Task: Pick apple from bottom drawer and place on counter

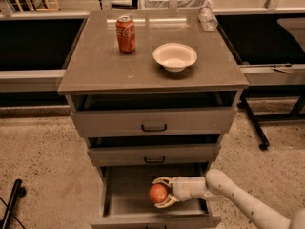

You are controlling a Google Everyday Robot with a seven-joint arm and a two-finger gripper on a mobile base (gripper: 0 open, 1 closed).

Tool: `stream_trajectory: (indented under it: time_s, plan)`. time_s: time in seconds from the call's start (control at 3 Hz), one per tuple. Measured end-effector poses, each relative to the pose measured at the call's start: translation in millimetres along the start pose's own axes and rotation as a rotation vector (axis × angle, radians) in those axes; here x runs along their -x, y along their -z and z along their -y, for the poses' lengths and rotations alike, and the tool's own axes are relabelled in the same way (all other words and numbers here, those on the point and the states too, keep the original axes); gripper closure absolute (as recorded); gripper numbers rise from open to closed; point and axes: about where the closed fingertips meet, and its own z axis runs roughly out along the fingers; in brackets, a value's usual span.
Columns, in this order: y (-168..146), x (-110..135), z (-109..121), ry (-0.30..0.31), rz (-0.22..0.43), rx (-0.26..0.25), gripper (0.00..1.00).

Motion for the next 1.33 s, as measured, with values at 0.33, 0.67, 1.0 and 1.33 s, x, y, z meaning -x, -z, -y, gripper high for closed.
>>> stream_trajectory:
  time_s: [0.33, 0.67, 1.0, 1.33]
  plan:
    - [-2, 30, -26, 0.016, 0.040, 0.031, 1.00]
    - [-3, 31, -26, 0.016, 0.041, 0.032, 1.00]
    - [2, 99, -2, 0.148, 0.117, 0.057, 1.00]
    - [13, 198, 16, 0.340, 0.092, 0.065, 1.00]
